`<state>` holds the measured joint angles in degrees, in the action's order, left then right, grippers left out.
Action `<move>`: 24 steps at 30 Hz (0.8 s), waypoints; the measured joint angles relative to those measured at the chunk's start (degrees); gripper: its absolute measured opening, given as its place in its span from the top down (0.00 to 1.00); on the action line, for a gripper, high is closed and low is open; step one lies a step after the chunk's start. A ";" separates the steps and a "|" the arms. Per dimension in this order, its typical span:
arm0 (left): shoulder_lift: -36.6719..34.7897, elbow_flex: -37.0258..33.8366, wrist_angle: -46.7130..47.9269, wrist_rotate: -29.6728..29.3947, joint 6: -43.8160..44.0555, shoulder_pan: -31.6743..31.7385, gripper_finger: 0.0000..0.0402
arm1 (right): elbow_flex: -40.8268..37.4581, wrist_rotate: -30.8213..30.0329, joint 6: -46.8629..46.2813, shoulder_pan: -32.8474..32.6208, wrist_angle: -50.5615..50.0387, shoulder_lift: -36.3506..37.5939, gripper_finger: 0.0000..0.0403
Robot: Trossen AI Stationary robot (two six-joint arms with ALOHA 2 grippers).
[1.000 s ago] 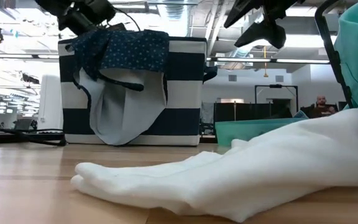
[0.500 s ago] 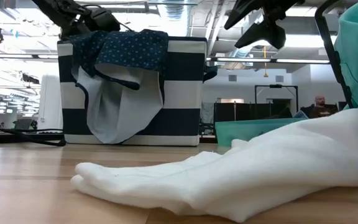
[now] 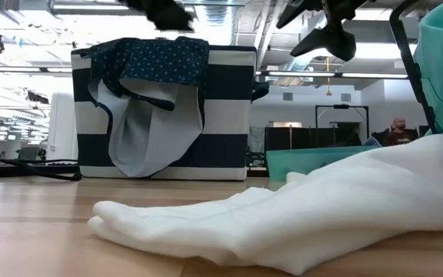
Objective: Pick & Place Cloths
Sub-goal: Put the dark blue patterned polo shirt into the blue laundry bin
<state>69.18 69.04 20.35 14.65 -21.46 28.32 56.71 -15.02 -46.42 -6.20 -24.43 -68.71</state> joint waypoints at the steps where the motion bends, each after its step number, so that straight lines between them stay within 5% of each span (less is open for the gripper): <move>1: -0.86 0.59 -0.01 1.03 -2.31 -1.35 0.23 | 0.00 -0.01 -1.24 -0.15 0.00 0.00 0.33; 6: -5.05 0.83 1.24 1.84 -9.15 -7.50 0.25 | 0.00 0.00 -3.61 -0.67 -0.02 0.00 0.33; 12: -7.85 0.72 2.24 -7.23 -11.59 -17.53 0.25 | 0.00 -0.01 -2.24 -0.90 0.01 0.00 0.33; 19: -5.48 0.55 4.57 -28.37 -12.09 -30.33 0.25 | 0.00 -0.01 9.91 -0.84 1.73 0.00 0.33; 24: -2.40 0.56 5.13 -39.33 -4.20 -36.11 0.25 | 0.00 -0.03 21.66 -0.55 6.54 0.00 0.33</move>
<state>66.78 69.60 25.48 -24.67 -25.66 -7.79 56.71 -15.05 -24.76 -6.75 -17.89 -68.71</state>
